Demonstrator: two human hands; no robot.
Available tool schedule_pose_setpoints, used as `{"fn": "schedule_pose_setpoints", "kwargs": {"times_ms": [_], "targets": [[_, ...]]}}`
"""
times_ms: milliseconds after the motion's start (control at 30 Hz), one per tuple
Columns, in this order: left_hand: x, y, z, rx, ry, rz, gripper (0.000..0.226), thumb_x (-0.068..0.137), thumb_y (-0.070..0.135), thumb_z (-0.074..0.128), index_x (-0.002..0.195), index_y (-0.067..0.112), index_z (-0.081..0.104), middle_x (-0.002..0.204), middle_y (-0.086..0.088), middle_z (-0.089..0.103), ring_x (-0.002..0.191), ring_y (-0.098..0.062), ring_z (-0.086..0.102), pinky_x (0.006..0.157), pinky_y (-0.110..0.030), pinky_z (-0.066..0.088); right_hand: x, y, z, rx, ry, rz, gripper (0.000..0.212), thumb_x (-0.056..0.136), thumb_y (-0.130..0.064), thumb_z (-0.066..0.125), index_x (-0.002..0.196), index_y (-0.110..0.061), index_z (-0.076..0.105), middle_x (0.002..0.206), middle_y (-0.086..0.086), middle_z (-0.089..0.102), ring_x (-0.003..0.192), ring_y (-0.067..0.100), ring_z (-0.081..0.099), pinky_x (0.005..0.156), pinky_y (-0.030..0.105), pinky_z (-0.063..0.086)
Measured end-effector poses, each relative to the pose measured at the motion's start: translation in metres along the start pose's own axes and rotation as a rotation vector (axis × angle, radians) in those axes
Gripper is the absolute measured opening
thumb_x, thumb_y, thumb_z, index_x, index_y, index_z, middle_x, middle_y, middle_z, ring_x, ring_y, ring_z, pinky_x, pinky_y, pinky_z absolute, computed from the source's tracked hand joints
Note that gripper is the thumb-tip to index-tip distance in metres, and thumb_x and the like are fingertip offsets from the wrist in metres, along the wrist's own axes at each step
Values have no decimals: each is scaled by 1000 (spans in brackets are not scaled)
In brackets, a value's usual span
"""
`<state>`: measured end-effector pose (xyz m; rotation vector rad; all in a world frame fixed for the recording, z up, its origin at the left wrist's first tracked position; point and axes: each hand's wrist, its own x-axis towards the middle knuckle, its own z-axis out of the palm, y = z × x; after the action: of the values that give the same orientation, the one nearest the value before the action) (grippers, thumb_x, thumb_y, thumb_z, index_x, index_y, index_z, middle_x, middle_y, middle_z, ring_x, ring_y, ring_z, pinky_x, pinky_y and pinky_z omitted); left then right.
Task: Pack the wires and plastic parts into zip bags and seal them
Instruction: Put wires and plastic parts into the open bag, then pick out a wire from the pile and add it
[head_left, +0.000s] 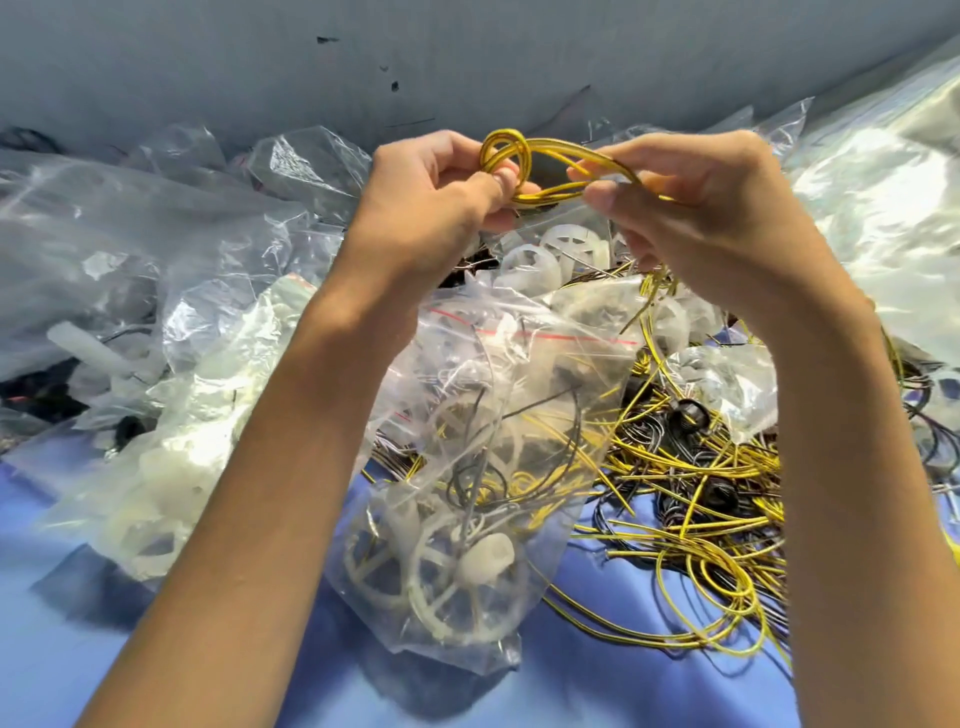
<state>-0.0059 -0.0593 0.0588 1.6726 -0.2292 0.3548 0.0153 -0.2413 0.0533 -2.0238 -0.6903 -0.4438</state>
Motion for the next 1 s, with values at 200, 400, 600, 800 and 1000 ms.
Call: {"fn": "schedule_pose_setpoints", "kwargs": {"times_ms": [200,400,600,800,1000], "targets": [[1,-5,-3,124,-80,-19,21,93,4,54,76,16,56,77,-2,67,64,1,67,59,-9,46,-3,-4,-6,64,61,-45,13,93,-18,60,101,-23,69,62,-2,58,51,8,43,50,25,36],[4,-8,-15,318,-255,-111,14,94,23,57,81,18,55,82,6,74,81,-8,69,77,-22,51,-2,-4,-6,167,158,-40,12,92,-10,59,99,-16,66,67,0,64,46,9,36,47,19,30],[-2,-11,-40,719,-713,-146,34,77,49,57,90,20,69,91,7,72,92,-9,65,82,-26,49,-2,2,-12,125,195,90,18,88,-11,65,76,-23,58,63,-4,66,39,10,39,43,22,33],[-7,-3,-38,543,-748,3,12,86,28,61,77,21,66,68,6,66,68,-3,58,66,-13,44,-4,1,-9,179,-70,179,14,87,-12,66,74,-16,63,53,-4,65,39,6,44,41,15,38],[-12,8,-37,366,-726,151,16,79,29,70,84,14,68,70,-5,66,66,-9,58,63,-18,46,-12,-2,2,137,-738,214,21,78,-31,72,75,-10,71,54,-2,63,44,2,44,41,13,32]]}}
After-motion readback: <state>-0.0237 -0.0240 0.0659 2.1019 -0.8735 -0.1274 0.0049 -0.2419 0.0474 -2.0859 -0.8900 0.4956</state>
